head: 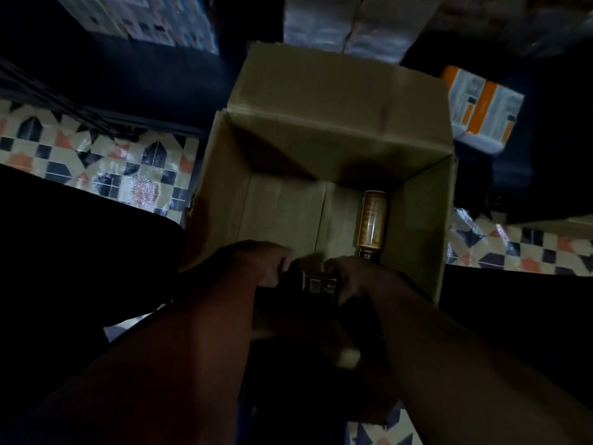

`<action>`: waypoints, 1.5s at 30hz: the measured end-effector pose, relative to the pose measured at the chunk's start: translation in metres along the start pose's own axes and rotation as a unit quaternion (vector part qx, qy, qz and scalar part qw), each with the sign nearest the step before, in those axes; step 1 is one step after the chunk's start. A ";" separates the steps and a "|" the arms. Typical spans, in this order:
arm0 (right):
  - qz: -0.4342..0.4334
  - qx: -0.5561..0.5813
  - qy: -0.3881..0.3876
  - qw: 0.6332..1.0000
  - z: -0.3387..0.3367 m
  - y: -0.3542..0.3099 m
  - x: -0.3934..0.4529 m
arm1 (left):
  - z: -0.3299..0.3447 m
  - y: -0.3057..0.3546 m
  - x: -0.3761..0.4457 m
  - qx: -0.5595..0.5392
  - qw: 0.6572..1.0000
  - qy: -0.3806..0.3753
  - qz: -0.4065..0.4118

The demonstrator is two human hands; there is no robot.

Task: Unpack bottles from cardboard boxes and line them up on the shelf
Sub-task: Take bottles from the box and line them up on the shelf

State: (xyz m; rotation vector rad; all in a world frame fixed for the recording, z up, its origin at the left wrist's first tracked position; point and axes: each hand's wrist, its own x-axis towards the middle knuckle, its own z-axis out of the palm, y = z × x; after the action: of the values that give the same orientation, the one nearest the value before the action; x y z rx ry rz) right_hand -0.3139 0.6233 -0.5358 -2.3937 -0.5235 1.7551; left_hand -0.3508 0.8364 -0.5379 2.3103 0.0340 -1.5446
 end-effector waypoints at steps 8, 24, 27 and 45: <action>-0.005 0.020 0.044 0.999 -0.024 -0.004 -0.025 | 0.013 0.009 -0.001 0.044 0.999 0.015 0.010; -0.056 0.177 0.420 0.888 -0.123 -0.058 -0.167 | -0.120 0.043 -0.128 -0.274 0.920 0.253 0.123; -0.105 0.211 0.487 0.841 -0.143 -0.069 -0.206 | -0.164 0.057 -0.169 -0.230 0.912 0.287 0.182; -0.387 0.262 0.694 0.548 -0.207 -0.135 -0.385 | -0.233 0.106 -0.379 -0.268 0.681 0.466 0.497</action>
State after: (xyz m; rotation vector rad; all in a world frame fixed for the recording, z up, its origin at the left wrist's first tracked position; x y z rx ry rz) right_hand -0.2481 0.6360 -0.0834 -1.7563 -0.4772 -0.4898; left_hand -0.2730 0.8767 -0.0886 1.7776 -0.3876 0.2344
